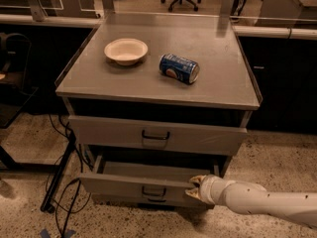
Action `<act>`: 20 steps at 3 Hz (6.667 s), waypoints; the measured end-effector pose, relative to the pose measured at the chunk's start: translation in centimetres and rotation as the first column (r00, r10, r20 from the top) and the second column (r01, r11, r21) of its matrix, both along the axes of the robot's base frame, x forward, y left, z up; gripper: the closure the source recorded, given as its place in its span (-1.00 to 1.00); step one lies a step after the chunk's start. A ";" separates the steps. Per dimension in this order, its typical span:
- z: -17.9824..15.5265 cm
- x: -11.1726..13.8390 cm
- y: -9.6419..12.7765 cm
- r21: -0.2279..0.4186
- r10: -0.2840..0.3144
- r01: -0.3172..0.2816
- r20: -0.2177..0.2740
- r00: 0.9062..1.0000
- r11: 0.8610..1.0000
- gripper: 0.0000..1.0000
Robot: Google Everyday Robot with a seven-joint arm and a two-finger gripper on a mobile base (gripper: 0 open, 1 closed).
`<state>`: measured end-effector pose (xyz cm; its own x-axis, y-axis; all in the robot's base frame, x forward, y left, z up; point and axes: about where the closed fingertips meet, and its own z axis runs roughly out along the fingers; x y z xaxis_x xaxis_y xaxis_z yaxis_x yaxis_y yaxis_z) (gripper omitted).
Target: Open middle drawer
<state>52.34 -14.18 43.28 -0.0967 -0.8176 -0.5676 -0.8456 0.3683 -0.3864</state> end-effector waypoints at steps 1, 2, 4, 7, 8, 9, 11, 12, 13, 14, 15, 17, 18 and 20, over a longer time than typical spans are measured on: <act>0.0 0.0 0.0 0.000 0.000 0.000 0.000 1.000 1.000 0.15; 0.0 0.0 0.0 0.000 0.000 0.000 0.000 1.000 1.000 -0.31; 0.0 0.0 0.0 0.000 0.000 0.000 0.000 1.000 1.000 -0.62; -1.1 -4.2 -2.0 0.016 -0.037 0.038 -0.022 0.999 0.999 0.77; -0.4 -4.2 -2.0 0.016 -0.037 0.037 -0.021 0.999 0.999 1.00; 0.4 -4.5 -2.2 0.009 -0.031 0.031 0.005 1.000 0.999 1.00; 0.3 -5.8 -2.3 0.009 -0.033 0.033 0.006 0.999 0.999 0.74; 0.3 -5.8 -2.3 0.009 -0.033 0.033 0.006 0.999 0.999 0.11; 0.3 -5.8 -2.3 0.009 -0.033 0.032 0.006 0.999 0.999 -0.35; 0.3 -5.8 -2.3 0.009 -0.033 0.032 0.006 0.999 0.999 -0.82; 0.3 -5.8 -2.3 0.009 -0.032 0.032 0.006 0.999 0.999 -0.58; -0.3 -6.1 -2.5 0.026 -0.045 0.045 -0.008 0.999 0.999 0.35; 0.1 -7.4 -2.4 0.050 -0.045 0.045 -0.004 0.999 0.998 0.95; 1.0 -9.8 -2.6 0.058 -0.032 0.031 0.012 0.999 0.998 1.00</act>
Offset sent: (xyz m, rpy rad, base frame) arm 0.0000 0.0000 0.0000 0.0000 0.0000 0.0000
